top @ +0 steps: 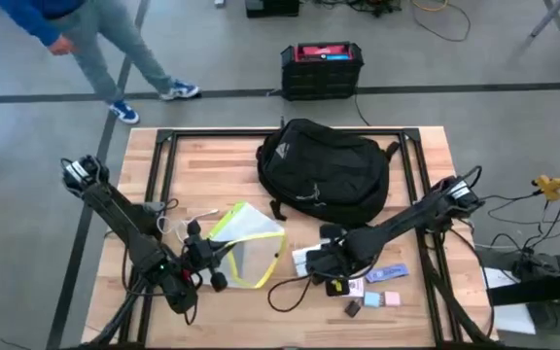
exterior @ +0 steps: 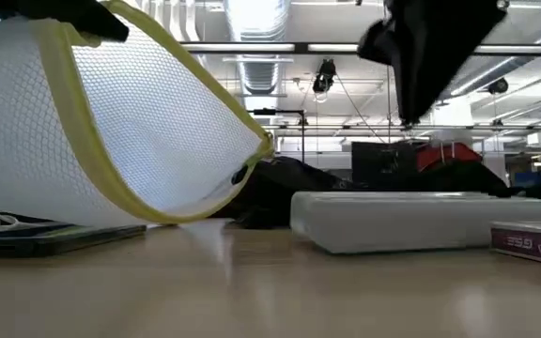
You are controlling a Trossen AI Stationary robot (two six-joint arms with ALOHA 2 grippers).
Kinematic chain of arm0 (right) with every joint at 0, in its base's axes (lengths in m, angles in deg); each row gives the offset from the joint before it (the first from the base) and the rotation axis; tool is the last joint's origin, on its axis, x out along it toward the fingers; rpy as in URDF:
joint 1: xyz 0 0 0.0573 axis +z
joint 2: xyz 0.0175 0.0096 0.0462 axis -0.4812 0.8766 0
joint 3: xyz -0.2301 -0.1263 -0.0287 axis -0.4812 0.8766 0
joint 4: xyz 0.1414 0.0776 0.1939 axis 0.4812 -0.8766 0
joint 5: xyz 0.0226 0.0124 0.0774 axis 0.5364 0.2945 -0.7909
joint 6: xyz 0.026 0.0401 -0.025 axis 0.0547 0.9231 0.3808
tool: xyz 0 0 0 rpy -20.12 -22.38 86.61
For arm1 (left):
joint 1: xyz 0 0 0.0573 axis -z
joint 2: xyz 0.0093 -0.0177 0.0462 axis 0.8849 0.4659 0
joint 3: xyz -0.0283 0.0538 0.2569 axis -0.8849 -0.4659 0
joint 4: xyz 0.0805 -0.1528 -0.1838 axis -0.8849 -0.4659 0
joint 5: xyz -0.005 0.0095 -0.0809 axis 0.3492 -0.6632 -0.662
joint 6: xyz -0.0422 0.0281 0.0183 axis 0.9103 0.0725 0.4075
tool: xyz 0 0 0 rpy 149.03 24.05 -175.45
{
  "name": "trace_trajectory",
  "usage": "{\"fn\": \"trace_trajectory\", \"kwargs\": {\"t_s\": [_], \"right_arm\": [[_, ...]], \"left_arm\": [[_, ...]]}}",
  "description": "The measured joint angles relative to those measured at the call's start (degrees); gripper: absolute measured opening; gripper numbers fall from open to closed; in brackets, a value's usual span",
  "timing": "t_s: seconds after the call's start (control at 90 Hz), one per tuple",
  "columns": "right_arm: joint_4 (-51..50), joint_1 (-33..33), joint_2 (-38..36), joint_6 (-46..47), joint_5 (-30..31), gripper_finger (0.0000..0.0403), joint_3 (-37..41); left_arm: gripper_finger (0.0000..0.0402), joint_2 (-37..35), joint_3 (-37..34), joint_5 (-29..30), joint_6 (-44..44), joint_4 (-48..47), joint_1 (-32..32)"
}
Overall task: Unpack backpack
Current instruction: Put the white medicine organizer into the yellow green zip bag
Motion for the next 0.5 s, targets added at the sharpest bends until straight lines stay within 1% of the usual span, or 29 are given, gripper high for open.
{"fn": "trace_trajectory", "kwargs": {"t_s": [0.144, 0.244, 0.3, 0.367, 0.5], "right_arm": [[0.25, 0.00, -0.13, -2.99, -0.28, 0.0008, -1.39], [0.33, 0.43, 0.20, -6.10, -2.67, 0.0003, -0.81], [0.52, 0.89, 0.92, -6.33, -2.69, 0.0012, -0.27], [1.34, 1.47, 1.84, -6.60, -2.80, 0.0031, 0.74], [2.15, 2.22, 4.10, -7.32, -2.81, 0.0095, 1.84]], "left_arm": [[0.0000, 0.00, 0.00, -0.11, 0.00, 0.88, -0.02], [0.0000, 0.02, 0.00, -0.55, 0.00, 0.91, -0.02], [0.0000, 0.02, 0.00, -0.73, 0.00, 0.94, 0.00], [0.0000, 0.02, 0.00, -0.79, 0.00, 1.08, -0.02], [0.0000, 0.02, 0.00, -0.90, -0.02, 1.30, -0.02]]}}
